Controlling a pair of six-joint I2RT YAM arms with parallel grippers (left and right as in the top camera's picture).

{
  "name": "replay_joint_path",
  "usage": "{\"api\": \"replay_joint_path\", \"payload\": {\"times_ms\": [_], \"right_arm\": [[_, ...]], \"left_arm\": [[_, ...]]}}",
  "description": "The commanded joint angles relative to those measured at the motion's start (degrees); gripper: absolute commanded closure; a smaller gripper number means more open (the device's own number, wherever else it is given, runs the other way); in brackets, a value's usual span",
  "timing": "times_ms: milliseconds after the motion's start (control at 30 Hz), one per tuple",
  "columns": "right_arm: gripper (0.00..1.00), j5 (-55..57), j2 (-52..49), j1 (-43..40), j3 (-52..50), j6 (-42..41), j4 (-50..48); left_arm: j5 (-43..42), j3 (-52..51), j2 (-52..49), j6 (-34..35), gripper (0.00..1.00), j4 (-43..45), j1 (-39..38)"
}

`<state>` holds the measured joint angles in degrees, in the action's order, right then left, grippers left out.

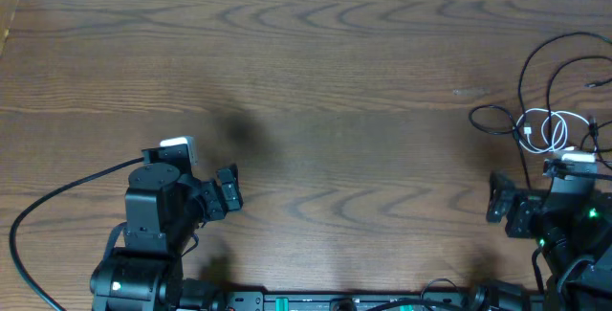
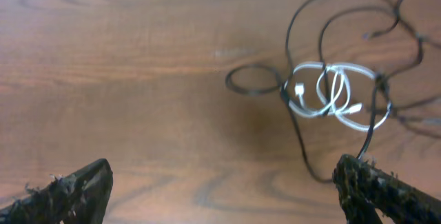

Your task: Untangle cables

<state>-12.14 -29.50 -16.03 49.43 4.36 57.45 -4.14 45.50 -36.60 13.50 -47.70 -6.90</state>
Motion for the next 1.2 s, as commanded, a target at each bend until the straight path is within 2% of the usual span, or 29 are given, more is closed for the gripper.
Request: {"api": "replay_joint_path", "payload": {"times_ms": [0, 200, 533, 767, 933, 1167], "right_arm": [[0.01, 0.2, 0.2, 0.3, -0.6, -0.9, 2.8], [0.01, 0.2, 0.2, 0.3, -0.6, -0.9, 9.4], [0.01, 1.0, 2.2, 0.5, -0.6, -0.3, 7.3], [0.01, 0.1, 13.3, 5.8, -6.1, -0.4, -15.3], [0.01, 0.9, 22.1, 8.7, -15.0, -0.4, -30.4], [0.01, 1.0, 28.2, 11.7, -28.4, -0.4, -47.9]], "left_arm": [[0.7, -0.1, -0.1, -0.3, 0.01, 0.1, 0.2], [0.7, -0.1, -0.1, -0.3, 0.01, 0.0, 0.2], [0.7, -0.1, -0.1, -0.3, 0.01, 0.0, 0.2], [0.7, -0.1, -0.1, -0.3, 0.01, 0.0, 0.2], [0.7, -0.1, -0.1, -0.3, 0.01, 0.0, 0.2], [0.7, -0.1, -0.1, -0.3, 0.01, 0.0, 0.2]]}}
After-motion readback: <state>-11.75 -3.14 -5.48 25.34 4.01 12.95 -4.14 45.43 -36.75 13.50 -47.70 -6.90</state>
